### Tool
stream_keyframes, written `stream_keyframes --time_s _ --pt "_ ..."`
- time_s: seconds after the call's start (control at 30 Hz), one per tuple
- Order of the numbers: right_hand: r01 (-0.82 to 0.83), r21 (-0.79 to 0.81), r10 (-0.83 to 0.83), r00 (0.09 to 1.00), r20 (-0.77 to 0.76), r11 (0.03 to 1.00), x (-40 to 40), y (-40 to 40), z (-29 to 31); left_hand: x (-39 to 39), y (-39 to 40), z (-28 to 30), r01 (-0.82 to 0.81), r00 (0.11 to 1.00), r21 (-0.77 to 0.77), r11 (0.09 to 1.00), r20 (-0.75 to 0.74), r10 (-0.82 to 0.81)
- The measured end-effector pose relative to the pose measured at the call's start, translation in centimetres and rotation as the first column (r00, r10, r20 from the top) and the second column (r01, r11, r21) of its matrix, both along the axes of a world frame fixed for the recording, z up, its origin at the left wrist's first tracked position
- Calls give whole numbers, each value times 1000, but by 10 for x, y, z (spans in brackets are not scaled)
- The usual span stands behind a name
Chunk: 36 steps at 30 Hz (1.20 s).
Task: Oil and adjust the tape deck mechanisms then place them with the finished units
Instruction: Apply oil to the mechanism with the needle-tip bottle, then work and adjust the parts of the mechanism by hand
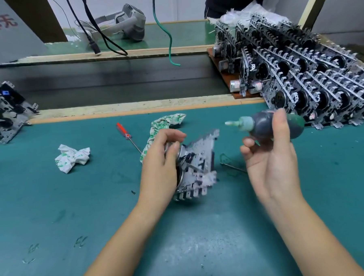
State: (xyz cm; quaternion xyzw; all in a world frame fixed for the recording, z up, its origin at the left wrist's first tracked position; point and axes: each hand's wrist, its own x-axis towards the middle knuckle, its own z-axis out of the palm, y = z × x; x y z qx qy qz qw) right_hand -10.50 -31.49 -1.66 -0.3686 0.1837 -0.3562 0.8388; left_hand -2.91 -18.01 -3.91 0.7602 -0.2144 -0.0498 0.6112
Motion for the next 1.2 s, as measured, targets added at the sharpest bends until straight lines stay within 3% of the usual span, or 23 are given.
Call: stream_keyframes --time_s 0.1,0.27,0.37,0.47,0.57,0.73,0.8,0.83,0.9,0.93,0.97,1.0,1.03,1.07,1.1,1.13,1.2 --pt "19 -103 -35 987 -155 994 0 -6 -3 -1 4 -5 -110 960 220 969 274 47" --pt "-24 -157 -25 952 -305 987 3 -16 -15 -8 4 -1 -283 879 429 858 474 53" --pt "-91 -159 31 938 -345 983 6 -21 -23 -8 4 2 -292 844 454 841 536 4" --pt "-132 -382 -46 905 -423 915 10 -25 -29 4 9 2 -114 926 432 895 373 -62" --pt "-212 -634 -156 867 -473 744 14 -28 -34 22 21 1 141 962 439 887 152 -228" --pt "-334 -674 -136 828 -544 659 23 -33 -43 34 26 -5 321 943 352 879 -35 -331" --pt "-321 -736 -237 805 -543 596 22 -28 -43 35 26 -6 346 937 311 885 -59 -345" --pt "-229 -809 -358 808 -469 542 20 -25 -40 35 26 -7 357 933 301 884 -67 -354" --pt "44 -934 -534 829 -164 354 11 -18 -27 36 28 -8 373 927 287 882 -76 -368" --pt "104 -955 -517 854 -57 277 6 -17 -20 36 28 -9 377 926 282 882 -77 -371" --pt "47 -965 -413 908 -67 260 1 -17 -12 36 28 -9 379 925 277 883 -77 -373" --pt "-141 -957 -244 948 -205 255 -3 -16 -5 35 27 -10 381 924 273 883 -75 -376" --pt "-439 -880 -86 884 -459 182 -5 -15 0 35 27 -10 382 923 269 884 -74 -377" --pt "-703 -712 -46 711 -702 1 -6 -15 0 36 27 -11 383 923 263 885 -74 -378" --pt "-830 -523 -110 548 -829 -197 -7 -15 -1 36 27 -11 387 921 258 885 -75 -381" --pt "-849 -406 -201 487 -850 -337 -6 -15 -4 37 28 -12 392 919 250 885 -72 -387" --pt "-822 -348 -315 511 -800 -451 0 -13 -6 37 28 -13 400 916 243 884 -65 -397"
